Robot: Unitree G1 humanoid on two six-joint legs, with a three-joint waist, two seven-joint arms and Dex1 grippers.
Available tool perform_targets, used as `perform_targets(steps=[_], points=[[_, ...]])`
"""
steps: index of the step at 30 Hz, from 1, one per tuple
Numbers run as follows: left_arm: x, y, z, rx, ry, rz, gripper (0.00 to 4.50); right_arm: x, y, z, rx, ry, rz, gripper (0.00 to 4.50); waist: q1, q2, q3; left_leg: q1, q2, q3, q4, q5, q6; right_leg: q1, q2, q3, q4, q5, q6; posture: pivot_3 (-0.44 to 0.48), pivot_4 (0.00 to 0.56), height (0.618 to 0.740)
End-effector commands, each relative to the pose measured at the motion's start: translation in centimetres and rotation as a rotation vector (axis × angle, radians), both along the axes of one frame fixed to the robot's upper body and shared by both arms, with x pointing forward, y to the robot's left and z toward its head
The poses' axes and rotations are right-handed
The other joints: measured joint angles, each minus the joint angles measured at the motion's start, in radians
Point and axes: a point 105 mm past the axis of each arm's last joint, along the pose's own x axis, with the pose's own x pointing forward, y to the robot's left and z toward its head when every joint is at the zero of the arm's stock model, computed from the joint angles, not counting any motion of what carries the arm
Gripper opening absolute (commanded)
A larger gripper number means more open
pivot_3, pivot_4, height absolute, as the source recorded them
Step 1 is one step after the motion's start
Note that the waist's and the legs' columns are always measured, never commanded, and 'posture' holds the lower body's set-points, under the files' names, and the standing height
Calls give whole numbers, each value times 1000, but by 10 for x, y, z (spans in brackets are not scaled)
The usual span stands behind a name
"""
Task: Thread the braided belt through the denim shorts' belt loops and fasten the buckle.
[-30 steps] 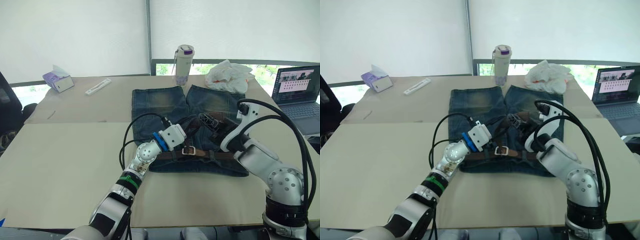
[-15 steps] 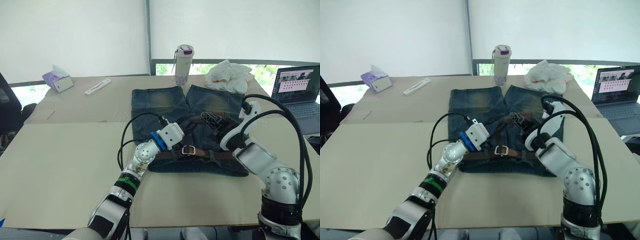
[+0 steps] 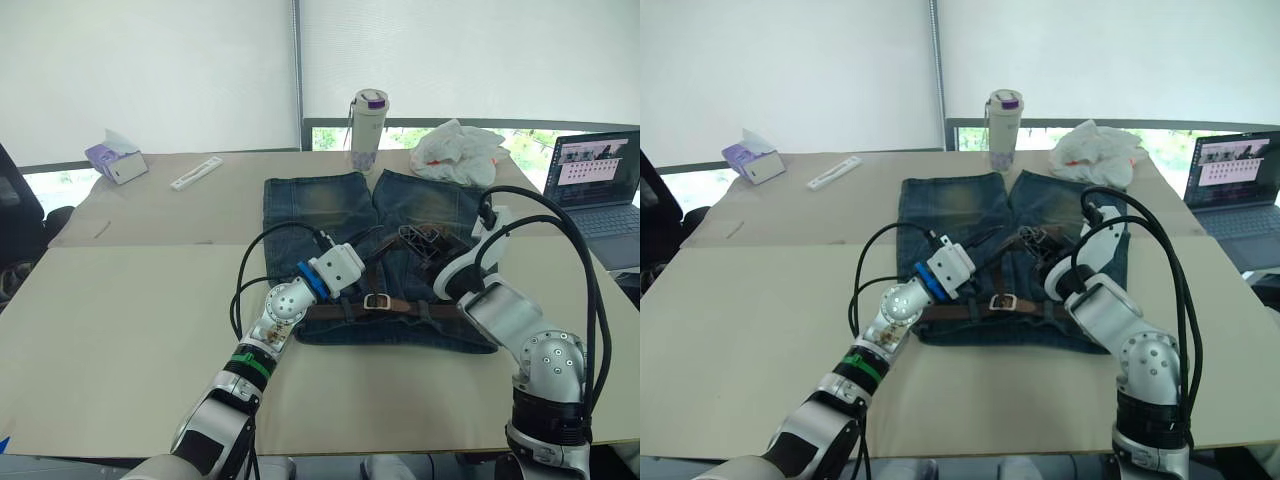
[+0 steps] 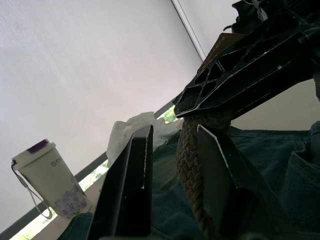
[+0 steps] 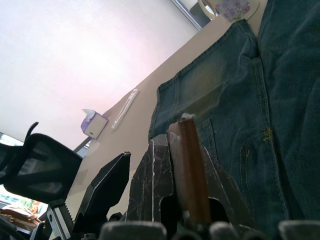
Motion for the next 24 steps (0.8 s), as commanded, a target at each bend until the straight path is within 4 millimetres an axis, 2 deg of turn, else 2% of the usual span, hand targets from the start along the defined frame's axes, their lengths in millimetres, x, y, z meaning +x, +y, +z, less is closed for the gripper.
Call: perform_targets(steps=[1, 6, 9, 11, 21, 23, 24], points=[[-4, -2, 8, 27, -92, 3, 1463, -3, 3, 20, 46, -67, 3, 0, 0, 0, 0, 0, 0, 0, 0, 0, 0, 0, 0, 0, 0, 0, 0, 0, 150, 740], [-1, 6, 11, -5, -110, 50, 1463, -4, 4, 19, 51, -58, -2, 0, 1, 0, 0, 0, 0, -1, 0, 0, 0, 0, 0, 0, 0, 0, 0, 0, 150, 740], [0, 8, 14, -33, -106, 59, 724, -4, 4, 18, 49, -56, -3, 0, 1, 0, 0, 0, 0, -1, 0, 0, 0, 0, 0, 0, 0, 0, 0, 0, 150, 740], [0, 8, 15, -49, -101, 61, 50, -4, 3, 18, 47, -55, -3, 0, 0, 0, 0, 0, 0, -1, 0, 0, 0, 0, 0, 0, 0, 0, 0, 0, 150, 740], [4, 8, 15, -78, -57, 66, 50, -4, 4, 17, 41, -55, -3, 0, 0, 0, 0, 0, 0, 0, 0, 0, 0, 0, 0, 0, 0, 0, 0, 0, 150, 740], [7, 12, 16, -158, 32, 53, 50, -4, 4, 17, 38, -54, -6, 0, 1, 0, 0, 0, 0, 0, 0, 0, 0, 0, 0, 0, 0, 0, 0, 0, 150, 740], [9, 14, 17, -199, 80, 47, 268, -4, 4, 16, 38, -53, -7, 0, 0, 0, 0, 0, 0, 0, 0, 0, 0, 0, 0, 0, 0, 0, 0, 0, 150, 740]])
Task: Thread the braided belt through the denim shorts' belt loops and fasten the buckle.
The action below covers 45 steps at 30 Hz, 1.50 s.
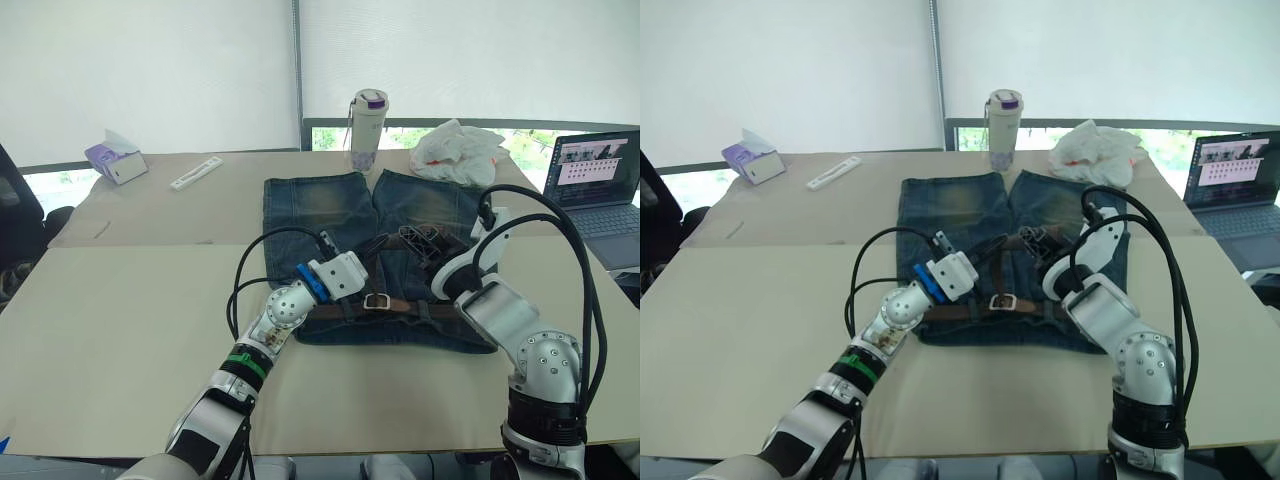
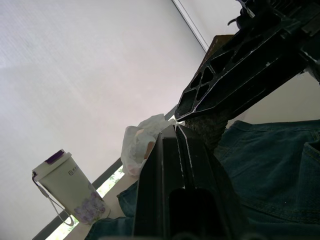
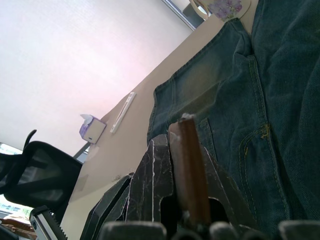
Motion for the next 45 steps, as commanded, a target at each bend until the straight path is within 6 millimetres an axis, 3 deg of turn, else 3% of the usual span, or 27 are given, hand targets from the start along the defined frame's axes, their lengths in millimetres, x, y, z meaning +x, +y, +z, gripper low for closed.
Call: perform_targets(steps=[1, 3, 7, 10, 14, 19, 27, 31, 37, 38, 44, 45], points=[[7, 11, 11, -167, 130, -22, 535, -5, 3, 17, 16, -68, 11, 0, 0, 0, 0, 0, 0, 0, 0, 0, 0, 0, 0, 0, 0, 0, 0, 0, 150, 740], [8, 13, 12, -197, 181, -57, 1159, -5, 3, 16, 16, -67, 9, 0, -2, 0, 0, 0, 0, 0, 0, 0, 0, 0, 0, 0, 0, 0, 0, 0, 150, 740], [11, 21, 16, -244, 261, -91, 3068, -4, 3, 15, 13, -61, 5, 0, -5, 0, 0, 0, 0, 0, 0, 0, 0, -1, 1, 0, 0, 0, 0, 0, 150, 740], [8, 20, 17, -187, 260, -124, 4435, -4, 3, 15, 13, -57, 3, 0, -5, 0, 0, 0, 0, 0, 0, 0, 0, -1, 1, 0, 0, 0, 0, 0, 150, 740], [-2, 10, 9, 44, 132, -133, 4476, -3, 4, 14, 17, -50, -4, 0, -3, 0, 0, 0, 0, 0, 0, 0, 0, -1, 1, 0, 0, 0, 0, 0, 150, 740], [-4, -2, 4, 202, -16, -67, 4476, -3, 4, 14, 20, -44, -10, 0, 0, 0, 0, 0, 0, 0, 0, 0, 0, -1, 0, 0, 0, 0, 0, 0, 150, 740], [4, -8, 3, 231, -145, 74, 4476, -3, 6, 15, 22, -47, -9, 0, -1, 0, 0, 0, 0, -1, -1, 0, 0, -1, 0, 0, 0, 0, 0, 0, 150, 740], [4, -6, 6, 214, -185, 92, 3229, -3, 5, 15, 22, -47, -11, 0, -1, 0, 0, -1, 0, -1, -1, 0, 0, -3, 0, 1, 1, 0, 0, 0, 150, 740], [3, -8, 6, 214, -201, 81, 368, -4, 8, 15, 22, -51, 3, 0, 0, 0, 0, -4, 0, 0, -1, 0, 0, -5, 0, 1, 1, 0, 0, 0, 150, 740], [3, -8, 6, 212, -202, 81, 133, -4, 8, 15, 22, -50, 4, 0, 0, 0, 0, -5, 0, 0, -1, 0, 0, -6, 0, 1, 2, 0, 0, 0, 150, 740], [2, -10, 5, 207, -195, 74, 133, -5, 9, 15, 13, -60, 12, 0, 0, 0, 0, -5, 0, 0, -1, 1, 1, -8, 0, 1, 3, 0, -1, 0, 150, 740], [2, -10, 4, 206, -191, 74, 46, -6, 8, 16, 5, -66, 12, 441, 0, 0, 0, -5, 0, 0, -1, 1, 1, -8, 0, 1, 3, 0, -1, 0, 150, 740]])
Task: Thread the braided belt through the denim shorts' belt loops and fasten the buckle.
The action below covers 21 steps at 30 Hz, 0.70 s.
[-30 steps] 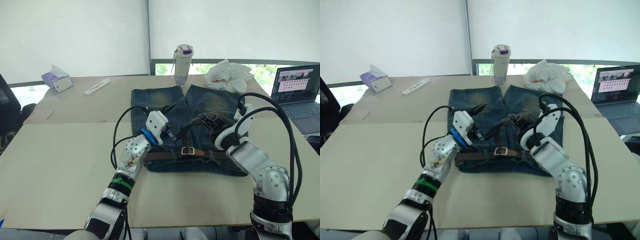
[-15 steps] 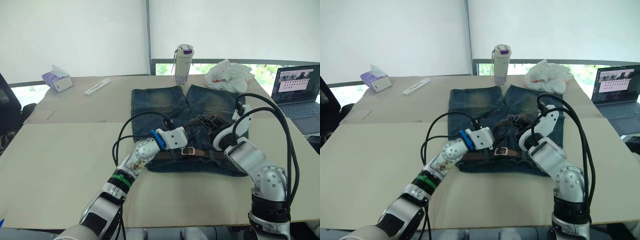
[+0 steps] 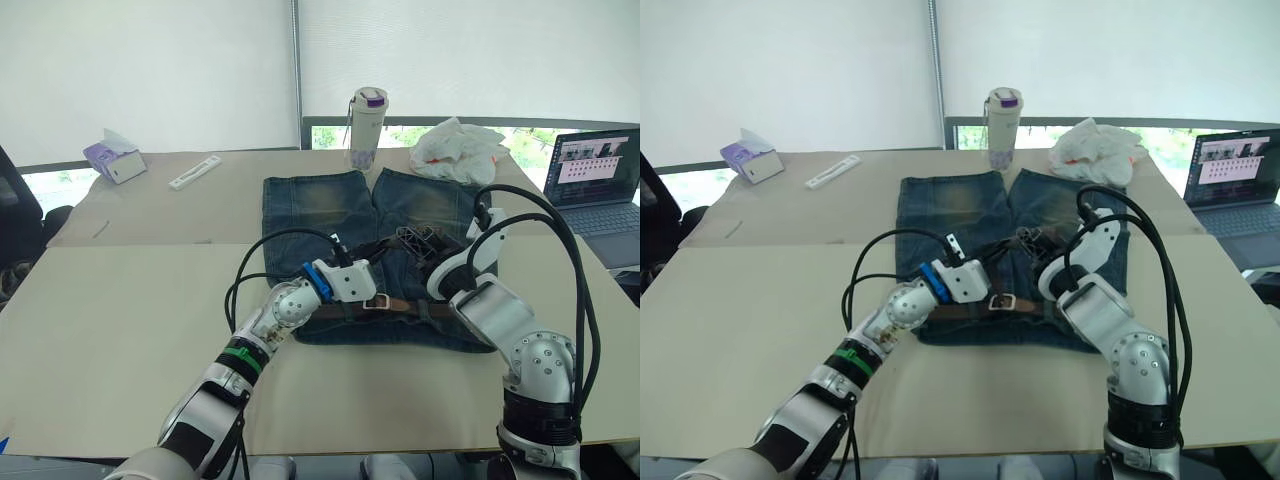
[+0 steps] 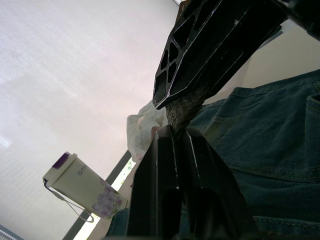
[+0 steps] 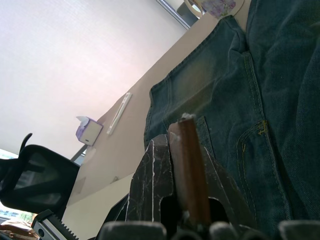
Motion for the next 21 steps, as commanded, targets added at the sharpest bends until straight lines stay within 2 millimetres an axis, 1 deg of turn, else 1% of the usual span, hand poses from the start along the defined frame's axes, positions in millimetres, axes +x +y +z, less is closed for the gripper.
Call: perform_targets(steps=[1, 3, 5, 8, 11, 12, 13, 16, 21], points=[[-2, -3, 16, -39, -43, -19, 0, -8, 5, 18, -10, -91, 35, 905, 0, 0, 0, 0, 0, 0, 0, 0, 0, 0, 0, 0, 0, 0, 0, 0, 150, 740], [-1, -3, 15, -38, -39, -18, 0, -10, 6, 19, -16, -108, 52, 1503, 0, 0, 0, 0, 0, 0, 0, 0, 0, 0, 0, 0, 0, 0, 0, 0, 150, 740], [0, 1, 13, -49, -18, -10, 0, -17, 5, 25, -32, -153, 89, 2256, 1, 0, 0, 0, 0, 0, 0, 0, 0, 0, 0, 0, 0, 0, 0, 0, 150, 740], [2, 8, 12, -82, 28, -6, 0, -25, -4, 30, -78, -207, 109, 3265, 1, 0, 0, -1, 0, 0, 0, 0, 0, 0, 0, 0, 0, 0, 0, 0, 150, 740], [10, 21, 13, -188, 139, 21, 0, -35, -14, 31, -174, -259, 143, 4386, 1, 0, 0, -1, 0, 0, 0, 0, 0, 0, 0, 0, 0, 0, 0, 0, 150, 740], [13, 25, 13, -224, 179, 27, 0, -37, -15, 30, -213, -269, 156, 4482, 1, 0, 0, -1, 0, 0, 0, 0, 0, 0, 0, 0, -1, 0, 0, 0, 150, 740], [15, 29, 13, -242, 206, 32, 0, -38, -17, 25, -288, -276, 166, 4482, 1, 0, 0, -1, 0, 1, 0, 0, 0, 0, 0, 0, 0, 0, 0, 0, 150, 740], [17, 37, 8, -272, 297, 29, 0, -41, -20, 7, -569, -292, 208, 4482, -2, -1, 0, -1, 0, 2, 0, 0, 0, 0, 1, 0, 0, 0, 0, 0, 150, 740], [18, 45, 1, -284, 416, 22, 0, -46, -13, -24, -903, -332, 334, 4482, -4, -1, 1, 0, 0, 2, 0, 0, 0, 0, 2, 0, 0, -1, 2, 0, 150, 740]])
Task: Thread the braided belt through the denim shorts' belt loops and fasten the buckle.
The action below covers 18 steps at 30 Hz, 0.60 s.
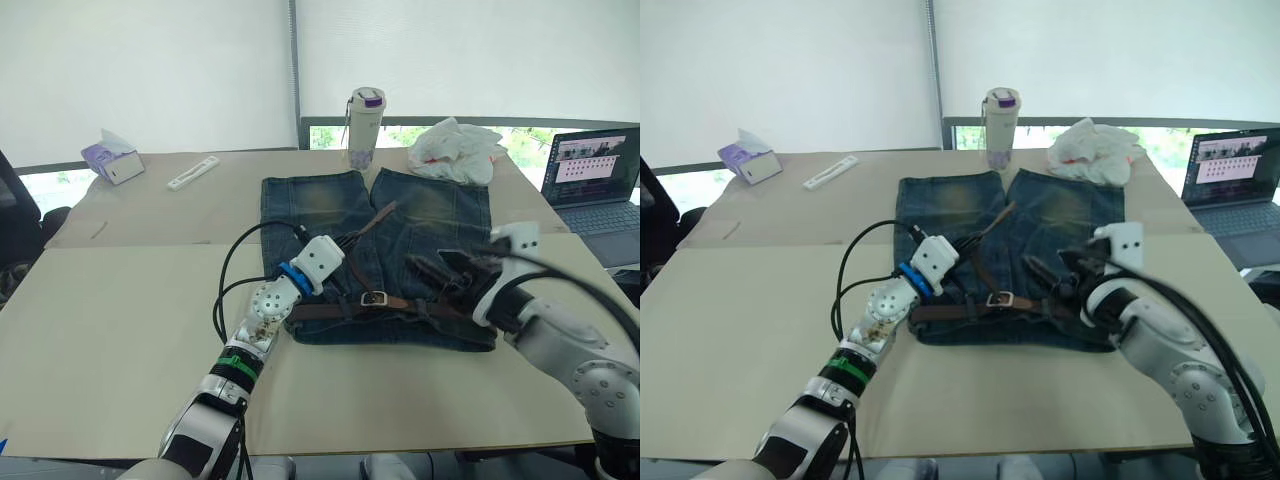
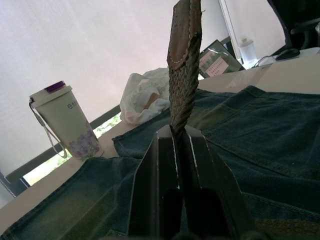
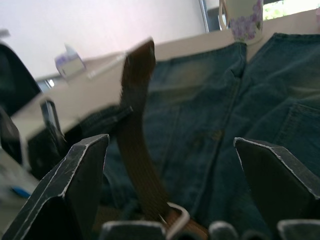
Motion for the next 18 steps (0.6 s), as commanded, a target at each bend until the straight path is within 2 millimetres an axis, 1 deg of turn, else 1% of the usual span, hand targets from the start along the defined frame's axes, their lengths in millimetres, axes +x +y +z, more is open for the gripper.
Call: perform_targets(steps=[1, 3, 9, 11, 15, 18], points=[[0, 7, 9, -27, 32, -8, 0, -7, 13, -7, -217, -100, 115, 4482, 2, 0, 0, 0, 0, 0, 0, 0, 0, 0, 0, 0, 0, 0, 1, 0, 150, 740], [-1, 8, 5, 9, 61, -22, 0, -9, 15, -18, -302, -117, 151, 4482, 5, 0, 0, 0, -1, 0, 1, 0, 0, 0, 0, 0, 0, 0, 1, 0, 150, 740], [-2, 12, -7, 187, 79, -27, 0, -11, 16, -44, -455, -126, 196, 4482, 7, -1, 0, 1, -1, -1, 1, 0, 0, 0, -1, 0, 0, 1, -1, 0, 150, 740], [-4, 13, -9, 240, 67, -35, 0, -8, 17, -47, -471, -136, 179, 4482, 7, -1, 0, 1, -1, -1, 1, 0, -1, 0, -1, 0, 0, 1, -2, 0, 150, 740], [-13, 20, -24, 372, 89, -69, 0, -7, 20, -53, -512, -149, 183, 4482, 6, -1, 0, 1, 0, -2, 0, 0, -1, -1, -1, 0, 0, 2, -3, 0, 150, 740], [-16, 24, -29, 420, 101, -74, 0, -5, 20, -56, -531, -155, 170, 4482, 7, 0, 0, 1, 0, -2, 0, 0, -1, -1, -1, 0, 0, 2, -3, 0, 150, 740]])
